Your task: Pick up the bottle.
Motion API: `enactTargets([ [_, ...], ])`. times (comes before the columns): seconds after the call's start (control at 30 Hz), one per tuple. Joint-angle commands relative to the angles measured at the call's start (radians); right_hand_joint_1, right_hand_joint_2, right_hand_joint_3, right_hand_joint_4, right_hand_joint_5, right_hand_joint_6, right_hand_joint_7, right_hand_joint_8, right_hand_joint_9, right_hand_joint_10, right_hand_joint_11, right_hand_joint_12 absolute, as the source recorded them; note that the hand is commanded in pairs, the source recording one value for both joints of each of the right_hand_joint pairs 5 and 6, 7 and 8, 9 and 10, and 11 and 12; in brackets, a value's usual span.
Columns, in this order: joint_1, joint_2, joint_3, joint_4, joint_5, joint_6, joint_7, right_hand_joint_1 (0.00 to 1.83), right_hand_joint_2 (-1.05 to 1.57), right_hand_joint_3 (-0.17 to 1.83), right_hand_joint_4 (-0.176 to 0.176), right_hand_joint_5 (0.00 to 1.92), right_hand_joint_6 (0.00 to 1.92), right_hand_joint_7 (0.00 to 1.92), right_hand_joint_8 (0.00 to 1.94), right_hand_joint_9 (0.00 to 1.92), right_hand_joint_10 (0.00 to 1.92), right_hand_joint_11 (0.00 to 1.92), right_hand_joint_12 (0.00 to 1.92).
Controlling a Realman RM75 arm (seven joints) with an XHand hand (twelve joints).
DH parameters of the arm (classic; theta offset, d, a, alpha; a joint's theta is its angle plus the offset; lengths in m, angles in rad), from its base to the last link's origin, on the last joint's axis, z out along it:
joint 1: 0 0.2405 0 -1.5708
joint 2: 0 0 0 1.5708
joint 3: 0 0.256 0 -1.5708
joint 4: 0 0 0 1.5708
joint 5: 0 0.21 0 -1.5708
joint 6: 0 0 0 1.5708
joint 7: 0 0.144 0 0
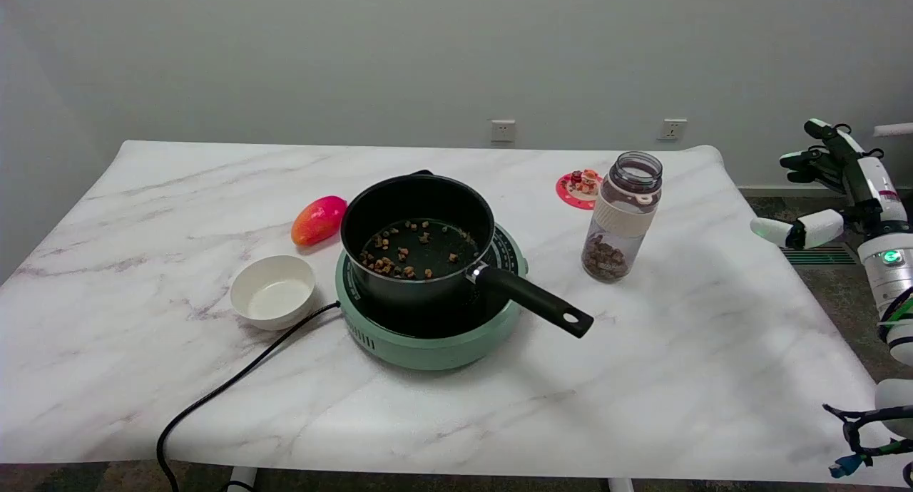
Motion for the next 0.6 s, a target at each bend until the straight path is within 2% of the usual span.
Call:
enactTargets([
  [0.03, -0.004, -0.009, 0.003, 0.096, 0.01, -0.088, -0.136, 1.28, -0.33, 1.06, 0.0, 0.26, 0.26, 0.69, 0.69, 0.58, 0.58, 0.65, 0.65],
  [0.3, -0.001, -0.011, 0.034, 0.103, 0.003, -0.137, -0.153, 1.28, -0.35, 1.08, 0.0, 0.28, 0.28, 0.68, 0.68, 0.59, 0.59, 0.67, 0.67],
  [0.47, -0.007, -0.013, 0.058, 0.099, 0.01, -0.123, -0.131, 1.28, -0.59, 1.23, 0.0, 0.27, 0.27, 0.58, 0.58, 0.55, 0.55, 0.62, 0.62],
  [0.53, -0.013, -0.013, 0.065, 0.084, 0.01, -0.121, -0.066, 1.28, -0.69, 1.25, 0.0, 0.26, 0.26, 0.56, 0.56, 0.54, 0.54, 0.6, 0.6],
  [0.6, -0.026, -0.013, 0.073, 0.064, 0.004, -0.121, 0.122, 1.28, -0.77, 1.24, 0.0, 0.23, 0.23, 0.54, 0.54, 0.52, 0.52, 0.59, 0.59],
])
